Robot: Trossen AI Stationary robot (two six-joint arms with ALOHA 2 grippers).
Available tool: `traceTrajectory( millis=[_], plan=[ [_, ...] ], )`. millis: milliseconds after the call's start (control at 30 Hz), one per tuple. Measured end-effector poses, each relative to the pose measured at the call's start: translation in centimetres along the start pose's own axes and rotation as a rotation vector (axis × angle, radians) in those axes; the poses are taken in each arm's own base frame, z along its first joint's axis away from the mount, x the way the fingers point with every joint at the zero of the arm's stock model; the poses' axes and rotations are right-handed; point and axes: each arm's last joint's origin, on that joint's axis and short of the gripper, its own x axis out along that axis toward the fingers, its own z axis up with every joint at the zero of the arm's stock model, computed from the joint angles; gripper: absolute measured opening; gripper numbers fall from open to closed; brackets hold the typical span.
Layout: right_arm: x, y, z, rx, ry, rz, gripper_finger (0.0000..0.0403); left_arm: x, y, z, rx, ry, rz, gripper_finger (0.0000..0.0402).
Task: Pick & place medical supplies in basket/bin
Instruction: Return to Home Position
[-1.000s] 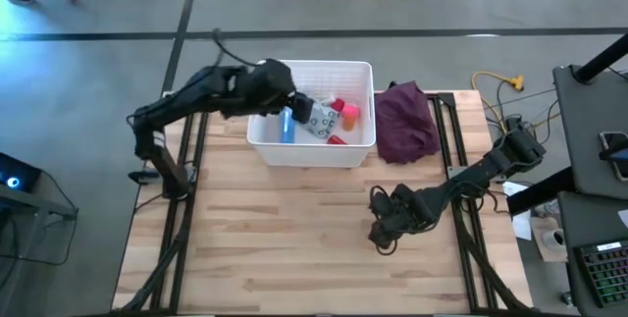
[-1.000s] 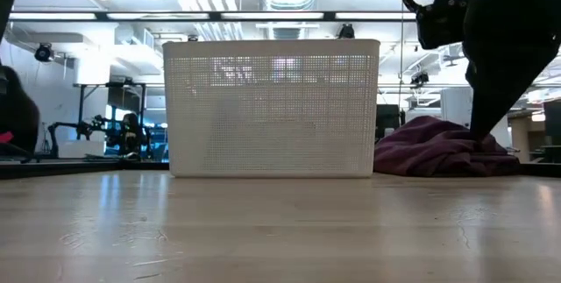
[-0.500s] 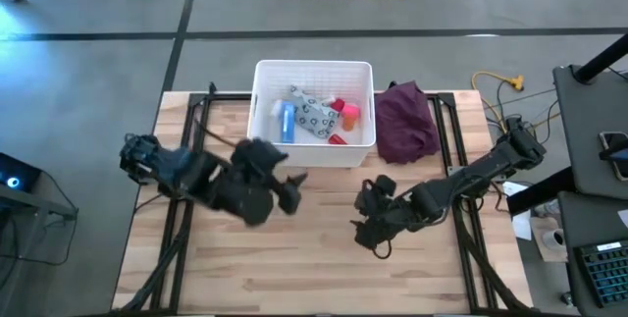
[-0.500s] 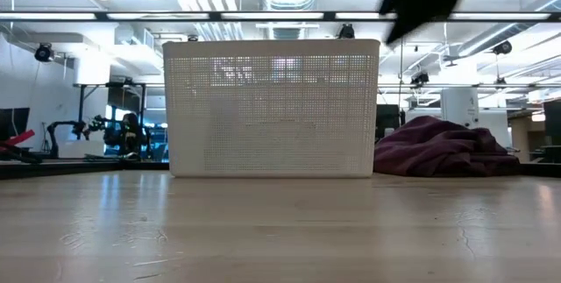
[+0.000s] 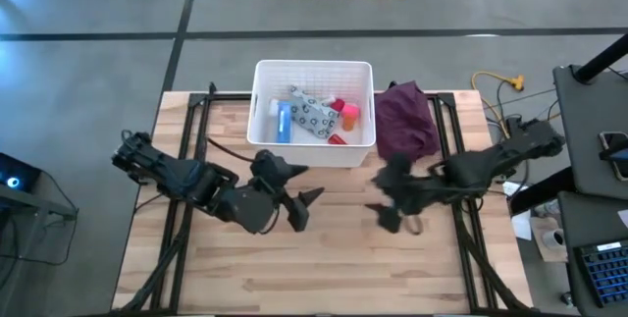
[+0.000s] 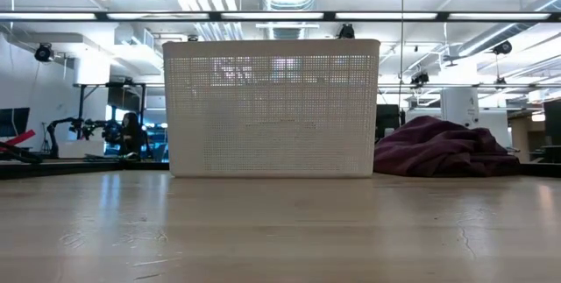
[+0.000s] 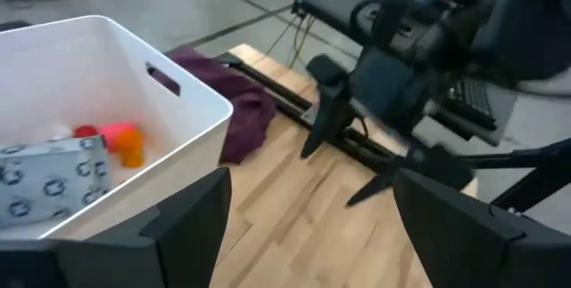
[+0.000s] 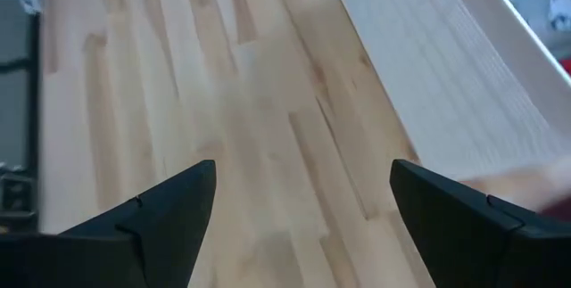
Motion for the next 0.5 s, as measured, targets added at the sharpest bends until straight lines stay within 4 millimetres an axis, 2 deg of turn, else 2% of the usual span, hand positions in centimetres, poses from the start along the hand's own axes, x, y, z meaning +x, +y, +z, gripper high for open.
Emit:
traceTrajectory(
  millis=[133, 233, 367, 467, 500],
  plan=[
    [-2.9, -2.2, -2.9, 0.057, -0.034, 0.065, 0.0327, 1.0, 1.1, -1.3, -0.031, -0.055, -0.076, 0.0283],
    [-4.6, -4.2, -5.6, 0.112, -0.061, 0.121, 0.0327, 1.8, 2.8, -2.7, -0.059, -0.121, -0.165, 0.0274],
    [-6.0, -7.3, -8.6, 0.189, -0.065, 0.145, 0.0327, 2.5, 7.6, -5.4, -0.098, -0.156, -0.128, 0.0268],
    [-7.2, -9.6, -10.2, 0.341, -0.063, 0.156, 0.0327, 1.6, 11.2, -7.5, -0.364, -0.147, -0.126, 0.0268],
    [-7.5, -10.1, -10.6, 0.391, -0.067, 0.178, 0.0327, 1.3, 12.0, -8.0, -0.399, -0.169, -0.136, 0.0268]
  ],
)
